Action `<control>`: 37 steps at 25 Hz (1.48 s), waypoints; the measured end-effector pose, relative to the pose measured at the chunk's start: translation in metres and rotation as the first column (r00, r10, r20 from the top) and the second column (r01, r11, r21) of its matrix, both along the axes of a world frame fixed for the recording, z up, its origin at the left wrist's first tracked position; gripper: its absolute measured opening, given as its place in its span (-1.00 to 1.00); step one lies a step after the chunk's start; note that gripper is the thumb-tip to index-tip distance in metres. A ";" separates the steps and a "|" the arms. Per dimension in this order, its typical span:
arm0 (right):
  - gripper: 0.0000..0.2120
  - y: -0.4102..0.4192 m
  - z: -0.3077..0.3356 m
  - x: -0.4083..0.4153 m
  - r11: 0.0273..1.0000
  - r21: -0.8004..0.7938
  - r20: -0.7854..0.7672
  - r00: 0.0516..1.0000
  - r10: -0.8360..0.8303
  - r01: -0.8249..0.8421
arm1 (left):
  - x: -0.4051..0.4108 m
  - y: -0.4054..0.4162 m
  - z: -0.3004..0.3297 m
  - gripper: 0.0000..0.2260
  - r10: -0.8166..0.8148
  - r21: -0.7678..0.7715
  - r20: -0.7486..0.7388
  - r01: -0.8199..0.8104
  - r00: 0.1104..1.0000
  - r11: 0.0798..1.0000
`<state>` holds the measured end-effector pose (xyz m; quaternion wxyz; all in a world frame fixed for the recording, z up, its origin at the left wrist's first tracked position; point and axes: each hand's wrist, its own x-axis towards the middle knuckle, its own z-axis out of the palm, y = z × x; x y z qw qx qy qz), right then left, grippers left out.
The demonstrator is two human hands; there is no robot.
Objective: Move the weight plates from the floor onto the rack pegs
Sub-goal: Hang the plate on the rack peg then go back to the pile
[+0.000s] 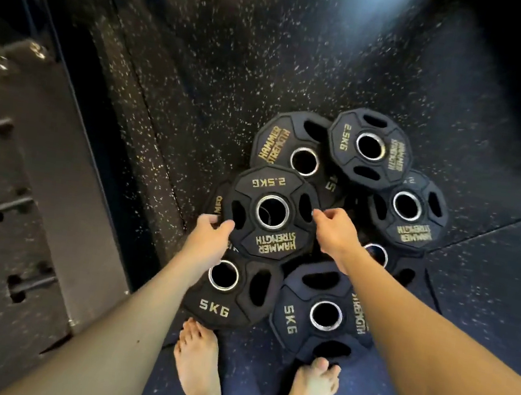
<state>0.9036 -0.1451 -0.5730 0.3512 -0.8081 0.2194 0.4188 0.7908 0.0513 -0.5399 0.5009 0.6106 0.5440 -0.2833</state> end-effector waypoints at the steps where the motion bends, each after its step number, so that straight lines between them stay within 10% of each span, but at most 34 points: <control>1: -0.53 0.002 -0.016 -0.001 1.000 -0.005 -0.002 1.000 -0.004 0.004 | 0.005 -0.002 -0.014 -0.76 0.023 -0.004 0.010 -0.023 1.000 1.000; 11: -0.66 0.001 0.005 -0.025 0.991 0.117 0.008 0.998 -0.063 0.062 | -0.006 -0.005 0.011 -0.77 -0.115 0.153 0.187 0.086 0.976 0.985; 29: -0.97 0.005 0.689 -0.082 0.822 0.569 0.503 0.777 -0.378 0.031 | -0.038 -0.009 0.675 -0.79 0.283 -0.128 0.739 -0.285 0.612 0.950; 37: -0.75 0.014 0.839 -0.162 0.725 0.653 0.592 0.745 -0.307 -0.221 | -0.159 -0.035 0.827 -0.71 0.243 -0.011 0.889 -0.510 0.389 0.860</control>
